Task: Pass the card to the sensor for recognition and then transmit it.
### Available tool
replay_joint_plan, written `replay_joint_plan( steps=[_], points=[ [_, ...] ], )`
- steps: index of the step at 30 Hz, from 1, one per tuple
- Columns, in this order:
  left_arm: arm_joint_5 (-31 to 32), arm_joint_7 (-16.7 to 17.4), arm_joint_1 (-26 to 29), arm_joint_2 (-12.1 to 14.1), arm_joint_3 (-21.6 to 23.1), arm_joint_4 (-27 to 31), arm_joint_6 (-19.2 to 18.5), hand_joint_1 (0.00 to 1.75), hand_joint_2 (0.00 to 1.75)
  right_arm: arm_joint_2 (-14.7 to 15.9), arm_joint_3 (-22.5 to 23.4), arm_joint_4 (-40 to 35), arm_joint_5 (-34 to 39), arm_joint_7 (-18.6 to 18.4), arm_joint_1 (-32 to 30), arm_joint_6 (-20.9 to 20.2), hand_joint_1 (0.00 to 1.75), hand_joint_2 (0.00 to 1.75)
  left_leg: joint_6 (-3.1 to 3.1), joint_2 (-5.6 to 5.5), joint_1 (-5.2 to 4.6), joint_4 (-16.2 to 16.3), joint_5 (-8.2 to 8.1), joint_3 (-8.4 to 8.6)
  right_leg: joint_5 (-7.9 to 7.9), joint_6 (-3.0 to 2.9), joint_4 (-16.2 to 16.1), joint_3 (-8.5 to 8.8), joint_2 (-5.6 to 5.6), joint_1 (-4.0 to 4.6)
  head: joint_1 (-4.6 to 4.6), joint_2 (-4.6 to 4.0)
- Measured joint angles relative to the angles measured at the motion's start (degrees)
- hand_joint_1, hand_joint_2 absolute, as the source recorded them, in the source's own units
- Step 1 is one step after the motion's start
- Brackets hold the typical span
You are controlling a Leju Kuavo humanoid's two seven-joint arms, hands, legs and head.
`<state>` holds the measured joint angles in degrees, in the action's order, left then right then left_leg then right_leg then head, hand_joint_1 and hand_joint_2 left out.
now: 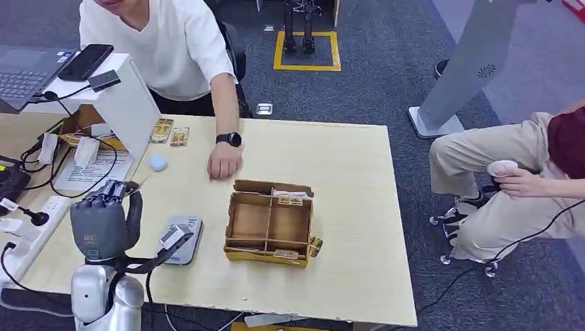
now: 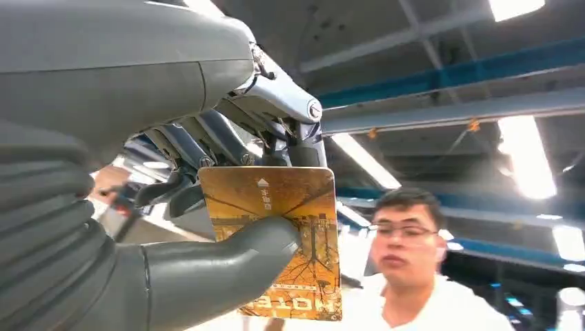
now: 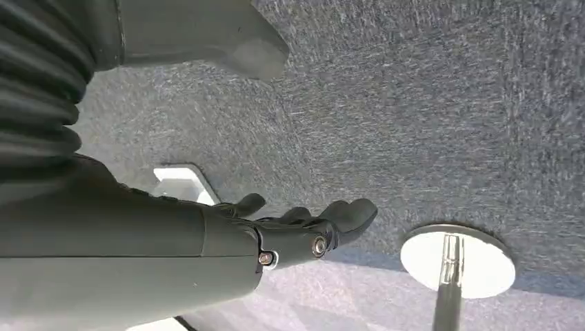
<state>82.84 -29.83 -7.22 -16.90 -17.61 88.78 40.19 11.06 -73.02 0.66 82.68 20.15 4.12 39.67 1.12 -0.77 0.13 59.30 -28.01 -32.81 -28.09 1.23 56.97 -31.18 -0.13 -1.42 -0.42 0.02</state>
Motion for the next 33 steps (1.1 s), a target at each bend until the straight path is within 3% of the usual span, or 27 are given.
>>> replay_joint_plan(
  steps=[9, 15, 25, 33],
  points=[
    [2.01, 1.99, 0.32, 0.00, -1.58, -1.24, 0.00, 1.75, 1.75, 0.00, 0.98, 0.00, 0.15, 0.22, -0.26, 0.02, 0.00, 1.75, 0.00, -0.01, -0.01, 0.00, 0.00, -0.01, 0.00, 0.00, 0.00, 0.01, -0.01, 0.00, 0.00, -0.02],
    [3.28, 5.44, 1.24, 0.09, -1.58, -4.72, 0.00, 1.75, 1.75, 0.00, 1.44, 0.00, 0.72, 0.42, -0.42, 0.00, 0.00, 1.75, 0.00, -0.01, -0.01, 0.00, 0.00, -0.01, 0.00, 0.00, 0.00, 0.01, -0.02, 0.00, 0.00, -0.02],
    [3.24, 6.67, 3.79, 0.31, -1.55, -8.81, 0.00, 1.75, 1.75, 0.00, 1.53, 0.00, 0.83, 0.46, -0.55, 0.00, 0.00, 1.75, 0.00, -0.01, -0.01, 0.00, 0.00, -0.03, 0.00, 0.00, -0.01, -0.01, -0.02, 0.00, 0.02, 0.00],
    [4.00, 10.32, 5.39, 0.63, -0.99, -12.83, 0.00, 1.75, 1.75, 0.00, 1.94, 0.00, 0.87, 0.50, -0.56, 0.00, 0.00, 1.75, 0.00, -0.01, -0.01, 0.00, 0.00, -0.03, 0.00, 0.00, -0.01, -0.01, -0.02, 0.00, 0.00, -0.02]
  ],
)
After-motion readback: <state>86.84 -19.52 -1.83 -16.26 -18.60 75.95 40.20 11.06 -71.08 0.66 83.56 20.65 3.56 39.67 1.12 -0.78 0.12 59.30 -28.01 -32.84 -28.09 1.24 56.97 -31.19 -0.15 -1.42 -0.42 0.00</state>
